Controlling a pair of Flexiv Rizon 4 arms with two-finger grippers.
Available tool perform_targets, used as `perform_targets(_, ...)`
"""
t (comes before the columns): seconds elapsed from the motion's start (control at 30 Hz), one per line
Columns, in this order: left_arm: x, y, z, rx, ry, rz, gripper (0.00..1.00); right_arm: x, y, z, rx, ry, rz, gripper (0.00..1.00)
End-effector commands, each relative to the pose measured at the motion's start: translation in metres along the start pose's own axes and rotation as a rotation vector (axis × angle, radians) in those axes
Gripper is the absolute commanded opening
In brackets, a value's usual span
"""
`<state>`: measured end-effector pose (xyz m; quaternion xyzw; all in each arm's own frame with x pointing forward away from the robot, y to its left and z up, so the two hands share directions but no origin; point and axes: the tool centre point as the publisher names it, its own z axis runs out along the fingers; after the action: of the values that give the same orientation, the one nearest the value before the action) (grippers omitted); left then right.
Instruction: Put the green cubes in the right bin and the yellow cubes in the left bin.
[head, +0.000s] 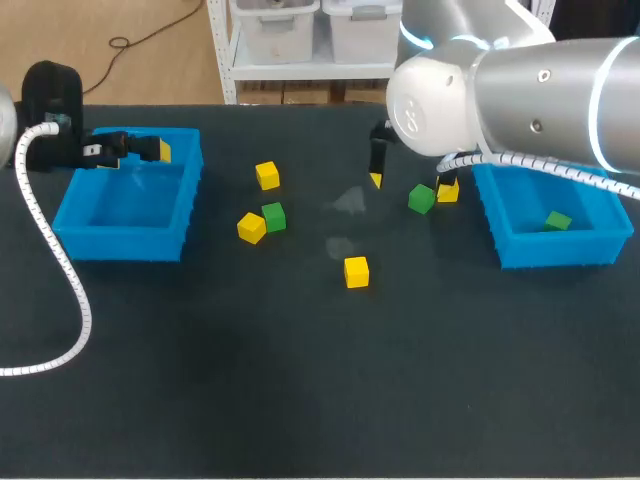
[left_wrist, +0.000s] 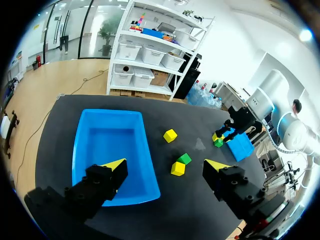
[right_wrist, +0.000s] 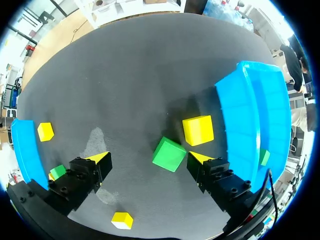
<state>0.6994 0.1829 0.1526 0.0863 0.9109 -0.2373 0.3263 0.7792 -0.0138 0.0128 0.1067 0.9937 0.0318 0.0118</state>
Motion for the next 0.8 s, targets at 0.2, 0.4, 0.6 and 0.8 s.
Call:
perform_targets(0.2,0.001,0.002,0.000,0.011,-0.007,0.002,1.00,0.004,-0.005,0.009,-0.023,0.002,0.001,1.00)
perform_targets(0.4,0.001,0.002,0.000,0.011,-0.007,0.002,1.00,0.000,-0.006,0.016,-0.031,0.008,0.001,1.00)
perform_targets(0.6,0.001,0.002,0.000,0.011,-0.007,0.002,1.00,-0.008,-0.008,0.019,-0.027,0.007,0.000,1.00)
perform_targets(0.8,0.001,0.002,0.000,0.011,-0.007,0.002,1.00,-0.013,-0.007,0.023,-0.032,0.011,0.001,1.00)
